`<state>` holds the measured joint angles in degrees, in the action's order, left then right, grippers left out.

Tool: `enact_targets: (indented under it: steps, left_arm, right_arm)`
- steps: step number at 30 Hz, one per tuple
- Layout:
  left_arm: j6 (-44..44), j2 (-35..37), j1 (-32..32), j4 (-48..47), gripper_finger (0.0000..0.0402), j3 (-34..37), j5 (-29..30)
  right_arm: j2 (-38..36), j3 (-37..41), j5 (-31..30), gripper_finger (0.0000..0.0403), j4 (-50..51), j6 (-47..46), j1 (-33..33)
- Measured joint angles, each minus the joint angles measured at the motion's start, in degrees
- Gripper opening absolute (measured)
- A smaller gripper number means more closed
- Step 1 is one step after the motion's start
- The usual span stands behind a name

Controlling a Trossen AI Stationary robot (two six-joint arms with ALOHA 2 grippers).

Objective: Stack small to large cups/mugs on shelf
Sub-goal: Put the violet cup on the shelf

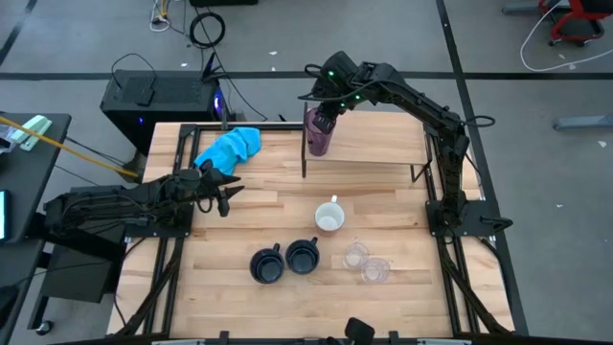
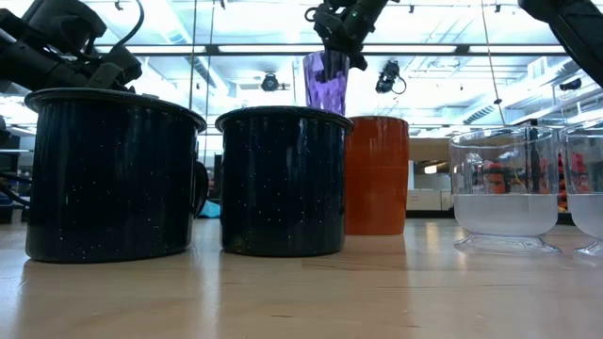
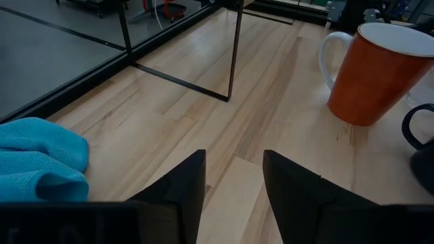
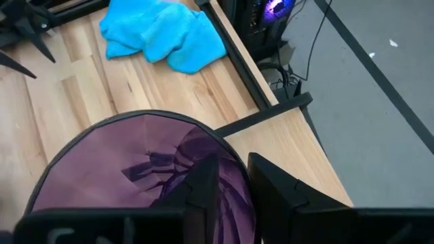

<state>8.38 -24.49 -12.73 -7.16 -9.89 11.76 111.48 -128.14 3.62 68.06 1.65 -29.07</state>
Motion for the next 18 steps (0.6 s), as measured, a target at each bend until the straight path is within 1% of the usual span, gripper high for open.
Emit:
enact_targets:
  steps: [18]
  left_arm:
    - [0.0, 0.0, 0.0, 0.0, 0.0155, 0.0, 0.0]
  right_arm:
    - [0.0, 0.0, 1.2, 0.0087, -1.0, 0.1, 0.0]
